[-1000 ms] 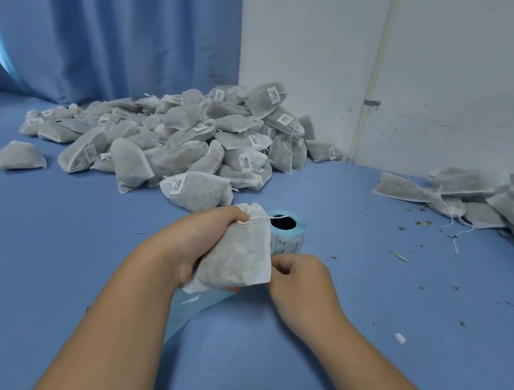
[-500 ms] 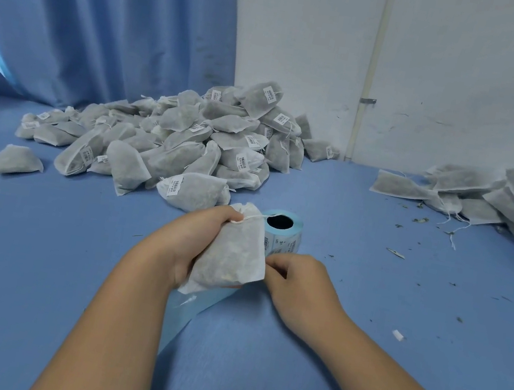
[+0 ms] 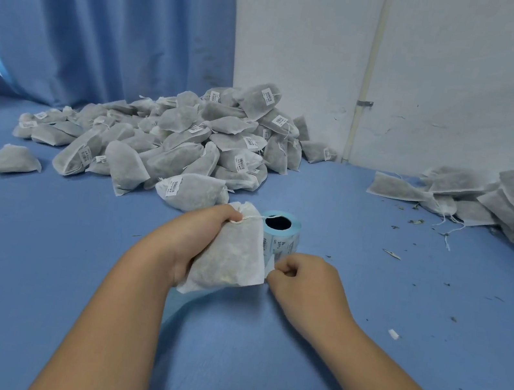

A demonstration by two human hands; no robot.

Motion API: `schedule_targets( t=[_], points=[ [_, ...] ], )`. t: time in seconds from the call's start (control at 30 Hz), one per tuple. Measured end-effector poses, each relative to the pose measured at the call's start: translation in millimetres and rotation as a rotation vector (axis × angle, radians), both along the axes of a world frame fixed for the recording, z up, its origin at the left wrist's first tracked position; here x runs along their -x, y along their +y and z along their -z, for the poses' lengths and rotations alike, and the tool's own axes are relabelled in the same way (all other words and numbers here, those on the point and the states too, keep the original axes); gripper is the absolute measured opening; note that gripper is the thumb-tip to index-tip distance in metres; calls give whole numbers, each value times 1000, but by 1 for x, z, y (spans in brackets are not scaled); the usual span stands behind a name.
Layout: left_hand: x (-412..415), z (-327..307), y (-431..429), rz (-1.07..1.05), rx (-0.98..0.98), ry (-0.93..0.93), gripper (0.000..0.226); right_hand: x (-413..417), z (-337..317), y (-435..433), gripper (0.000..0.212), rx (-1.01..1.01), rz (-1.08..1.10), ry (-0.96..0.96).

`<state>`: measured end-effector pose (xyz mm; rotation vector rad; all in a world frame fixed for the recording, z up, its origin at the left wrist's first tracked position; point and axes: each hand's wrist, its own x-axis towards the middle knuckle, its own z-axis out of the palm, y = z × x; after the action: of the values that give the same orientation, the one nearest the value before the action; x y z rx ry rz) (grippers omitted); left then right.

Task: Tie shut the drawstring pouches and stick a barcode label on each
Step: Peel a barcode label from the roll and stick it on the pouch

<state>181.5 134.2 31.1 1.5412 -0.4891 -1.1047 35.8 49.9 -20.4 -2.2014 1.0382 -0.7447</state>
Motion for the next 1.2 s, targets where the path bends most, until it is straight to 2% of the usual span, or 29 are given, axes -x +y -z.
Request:
schedule_targets(
  t=[0.13,0.23,0.3,0.37,0.47,0.57,0.7,0.77,0.87,1.0,1.2],
  points=[
    [1,-3,5,-7,9,-56,30,15,-8,-1,19,-101,54,14],
    [7,-7,7,-28,32,-163,26,35,-18,0,19,-113,54,2],
    [14,-10,6,-56,75,-254,23,55,-30,2,16,-127,40,-57],
    [26,-13,2,-37,127,-346,25,77,-47,6,16,-196,-6,-199],
    [54,-11,-7,65,129,-394,34,107,-68,14,12,-411,-169,-529],
    [84,-1,-14,275,90,-401,42,124,-74,18,15,-502,-291,-718],
    [111,6,-15,522,74,-414,28,129,-62,15,16,-453,-228,-722],
    [116,7,-14,571,73,-395,19,132,-53,11,24,-463,-153,-701],
    [116,8,-12,624,80,-312,17,135,-46,7,26,-505,-116,-687],
    [112,8,-11,708,111,-159,17,135,-41,9,25,-377,-75,-595],
    [110,7,-10,655,70,-30,24,137,-31,15,16,93,-30,-511]
  ],
)
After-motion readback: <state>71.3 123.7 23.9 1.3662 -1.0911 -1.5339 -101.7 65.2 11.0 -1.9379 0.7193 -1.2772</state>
